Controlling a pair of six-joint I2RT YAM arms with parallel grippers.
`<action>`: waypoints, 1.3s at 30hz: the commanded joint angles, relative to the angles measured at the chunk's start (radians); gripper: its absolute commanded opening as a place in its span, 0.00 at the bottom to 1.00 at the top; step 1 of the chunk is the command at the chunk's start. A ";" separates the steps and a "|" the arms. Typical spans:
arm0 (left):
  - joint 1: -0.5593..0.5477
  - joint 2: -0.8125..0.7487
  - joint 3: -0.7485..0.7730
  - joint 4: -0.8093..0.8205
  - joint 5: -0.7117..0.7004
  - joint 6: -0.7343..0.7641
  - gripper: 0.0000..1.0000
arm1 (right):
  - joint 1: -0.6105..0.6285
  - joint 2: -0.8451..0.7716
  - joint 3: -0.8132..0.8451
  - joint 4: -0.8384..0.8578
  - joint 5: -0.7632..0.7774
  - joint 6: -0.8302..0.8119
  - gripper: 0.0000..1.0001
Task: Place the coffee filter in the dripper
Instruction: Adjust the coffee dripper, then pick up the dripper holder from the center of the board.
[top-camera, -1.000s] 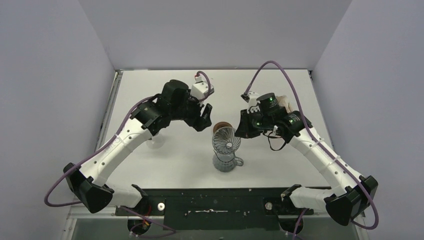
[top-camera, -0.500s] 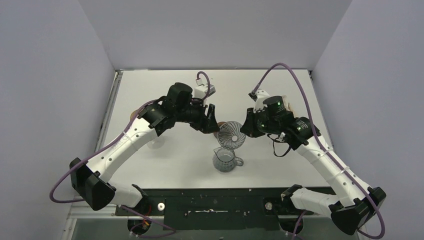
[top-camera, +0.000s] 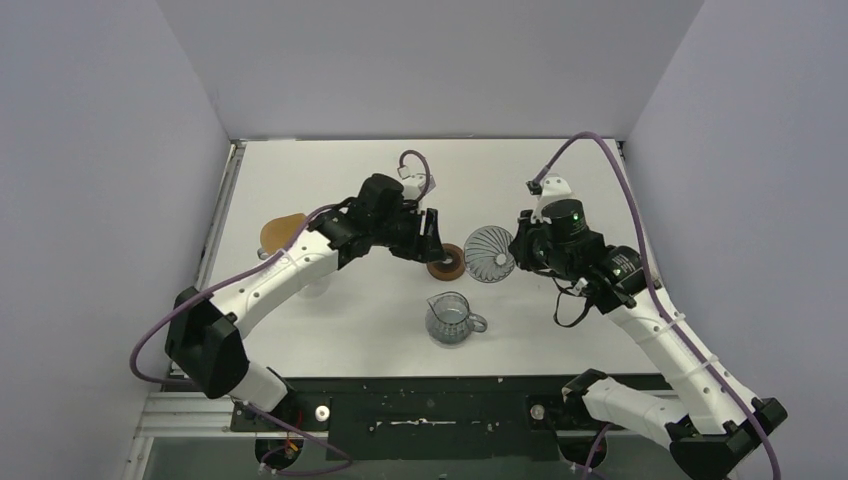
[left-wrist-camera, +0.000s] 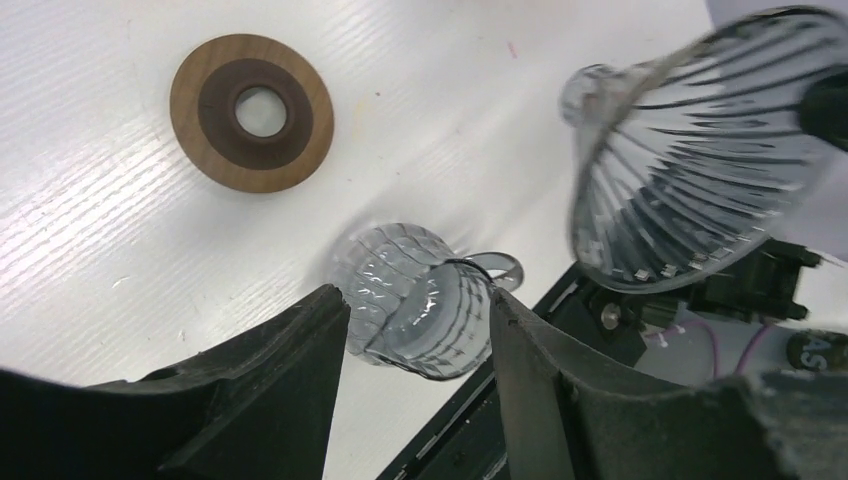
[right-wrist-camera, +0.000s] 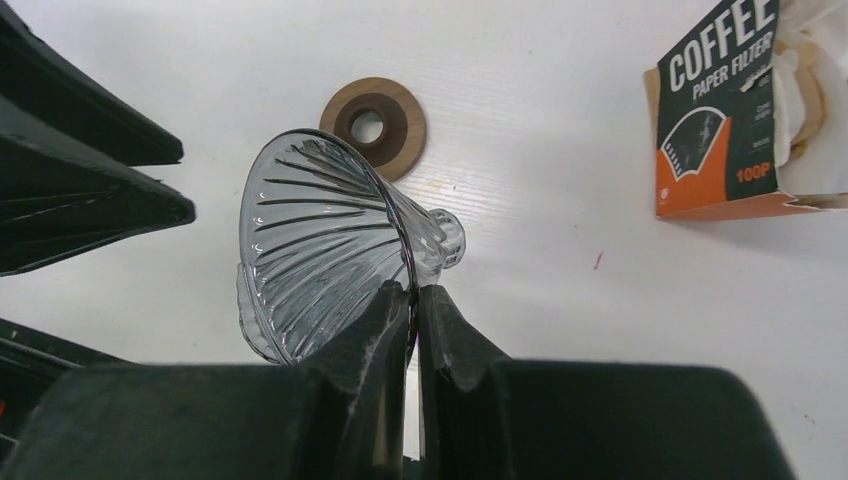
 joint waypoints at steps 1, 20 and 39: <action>0.005 0.090 0.046 0.056 -0.068 -0.010 0.51 | -0.008 -0.055 -0.010 0.044 0.102 0.014 0.00; -0.001 0.476 0.305 -0.035 -0.203 0.023 0.43 | -0.011 -0.115 -0.101 0.132 0.122 -0.003 0.00; -0.044 0.698 0.497 -0.175 -0.366 0.067 0.36 | -0.020 -0.122 -0.123 0.150 0.159 -0.059 0.00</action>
